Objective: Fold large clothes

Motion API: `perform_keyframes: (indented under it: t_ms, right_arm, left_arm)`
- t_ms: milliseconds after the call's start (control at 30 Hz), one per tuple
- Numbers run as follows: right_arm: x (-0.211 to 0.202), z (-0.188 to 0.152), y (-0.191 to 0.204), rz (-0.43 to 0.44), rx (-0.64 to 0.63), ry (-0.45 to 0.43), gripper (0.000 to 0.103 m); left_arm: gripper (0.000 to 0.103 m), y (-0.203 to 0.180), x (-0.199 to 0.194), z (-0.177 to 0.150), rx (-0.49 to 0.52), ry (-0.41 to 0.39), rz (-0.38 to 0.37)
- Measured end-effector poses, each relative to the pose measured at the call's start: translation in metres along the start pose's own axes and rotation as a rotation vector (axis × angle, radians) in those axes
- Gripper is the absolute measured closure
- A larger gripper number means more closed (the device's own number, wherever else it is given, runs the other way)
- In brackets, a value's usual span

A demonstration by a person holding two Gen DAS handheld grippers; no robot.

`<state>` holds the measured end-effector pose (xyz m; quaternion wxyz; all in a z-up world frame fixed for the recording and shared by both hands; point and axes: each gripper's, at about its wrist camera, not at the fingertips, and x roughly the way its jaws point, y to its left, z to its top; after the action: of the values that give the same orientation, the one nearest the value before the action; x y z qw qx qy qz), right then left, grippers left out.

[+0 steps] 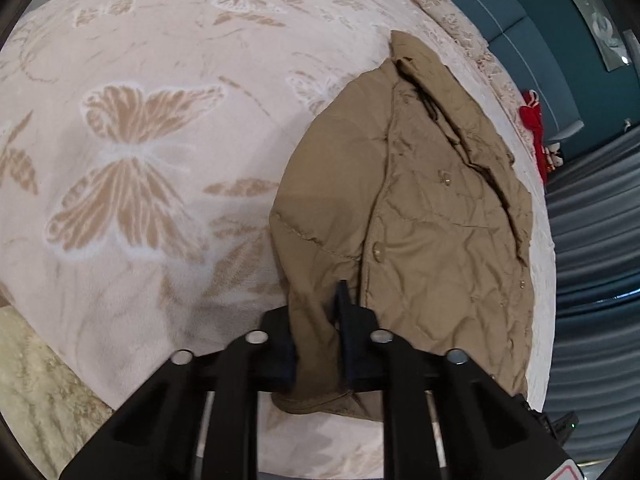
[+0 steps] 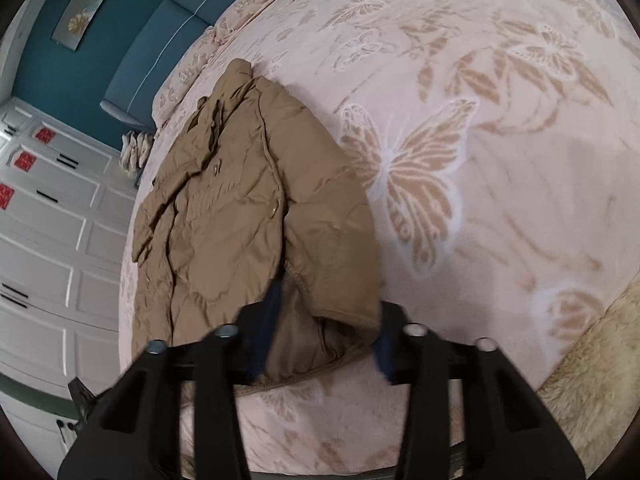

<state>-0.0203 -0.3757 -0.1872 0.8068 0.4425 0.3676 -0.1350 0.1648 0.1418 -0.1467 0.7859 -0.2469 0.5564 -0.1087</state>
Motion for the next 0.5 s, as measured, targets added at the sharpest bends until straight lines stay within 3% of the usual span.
perform_keyframes:
  t_ms: [100, 267, 500]
  right_arm:
    - [-0.006, 0.002, 0.004, -0.003, -0.014, -0.02, 0.098]
    - [-0.031, 0.0, 0.028, -0.027, -0.126, -0.058, 0.101]
    - [-0.106, -0.023, 0.057, -0.03, -0.42, 0.003, 0.101]
  left_arm:
    - [0.097, -0.011, -0.011, -0.003, 0.05, -0.027, 0.006]
    - [0.099, -0.027, -0.04, -0.006, 0.121, -0.056, -0.011]
    - [0.1, -0.033, -0.121, -0.036, 0.301, -0.03, 0.012]
